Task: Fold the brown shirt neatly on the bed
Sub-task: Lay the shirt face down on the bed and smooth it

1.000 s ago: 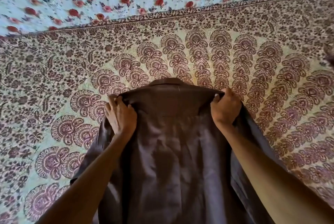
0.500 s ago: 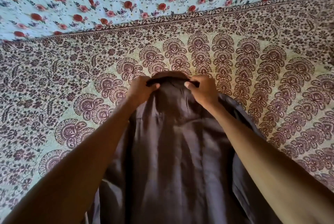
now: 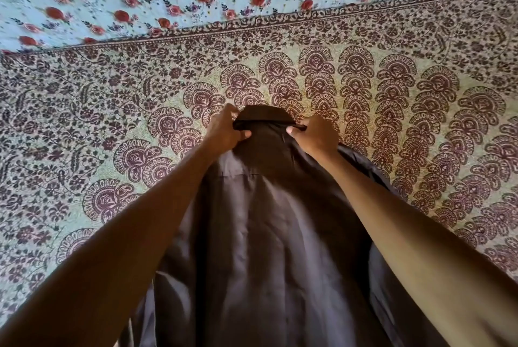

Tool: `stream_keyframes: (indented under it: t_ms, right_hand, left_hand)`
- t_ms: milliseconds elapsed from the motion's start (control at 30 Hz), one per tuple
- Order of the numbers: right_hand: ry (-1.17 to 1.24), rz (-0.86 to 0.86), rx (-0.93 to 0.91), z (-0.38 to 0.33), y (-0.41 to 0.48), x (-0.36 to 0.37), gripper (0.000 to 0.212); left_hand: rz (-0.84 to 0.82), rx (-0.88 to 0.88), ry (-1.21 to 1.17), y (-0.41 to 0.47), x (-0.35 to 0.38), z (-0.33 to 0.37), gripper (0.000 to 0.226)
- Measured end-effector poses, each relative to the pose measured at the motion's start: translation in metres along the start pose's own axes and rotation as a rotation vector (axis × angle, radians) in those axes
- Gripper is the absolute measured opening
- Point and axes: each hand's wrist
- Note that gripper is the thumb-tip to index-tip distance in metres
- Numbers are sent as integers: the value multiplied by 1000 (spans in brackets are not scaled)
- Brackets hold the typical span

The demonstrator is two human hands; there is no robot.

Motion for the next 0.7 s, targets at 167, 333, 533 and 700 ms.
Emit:
stream_keyframes:
  t_ms: [167,333,533,700]
  right_hand:
    - [-67,228,-59,0,-10,17,30]
    - [-176,520,-194,11,-29,25,28]
    - [-221,395,-366,44,-80,48,30]
    - [-350,247,-343,71,-80,57,56]
  left_hand:
    - [141,88,55,-13,17,1,61]
    - [464,164,368,-60,22,4,49]
    - [253,379,487,-123,66,-30,40]
    - [161,285,526,-134,84,-38,66]
Point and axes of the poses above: each hand's wrist, its own y-axis towards the middle knuckle, its own x-axis out of the palm, z = x × y, and after that the axes turned 8 degrees about x, right-handed
